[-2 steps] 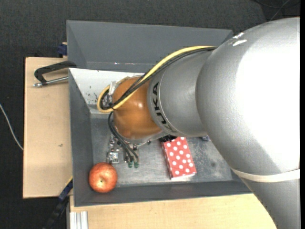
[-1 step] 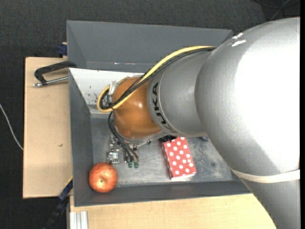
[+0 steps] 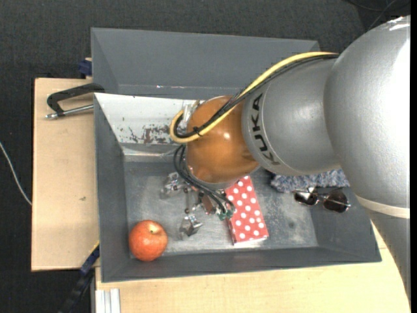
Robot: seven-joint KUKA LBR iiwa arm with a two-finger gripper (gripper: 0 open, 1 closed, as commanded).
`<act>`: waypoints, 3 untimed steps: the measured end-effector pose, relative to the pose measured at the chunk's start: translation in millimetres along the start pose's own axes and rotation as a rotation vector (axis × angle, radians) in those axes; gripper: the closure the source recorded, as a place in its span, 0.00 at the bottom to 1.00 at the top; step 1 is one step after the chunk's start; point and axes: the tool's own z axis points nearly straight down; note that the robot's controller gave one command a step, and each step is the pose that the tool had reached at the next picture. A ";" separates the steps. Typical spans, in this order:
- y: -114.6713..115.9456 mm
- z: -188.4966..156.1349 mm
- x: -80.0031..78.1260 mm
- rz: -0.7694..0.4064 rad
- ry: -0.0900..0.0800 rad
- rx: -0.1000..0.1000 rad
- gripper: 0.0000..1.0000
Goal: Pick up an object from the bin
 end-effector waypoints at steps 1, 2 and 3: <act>6.8 0.0 0.0 -0.041 0.000 0.001 0.00; 42.4 2.1 -2.1 -0.106 -0.003 -0.002 0.00; 50.6 12.0 -3.0 -0.204 0.001 0.005 0.00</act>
Offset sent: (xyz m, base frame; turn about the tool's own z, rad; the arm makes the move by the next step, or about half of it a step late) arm -0.0124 0.0388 -0.0028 -0.1042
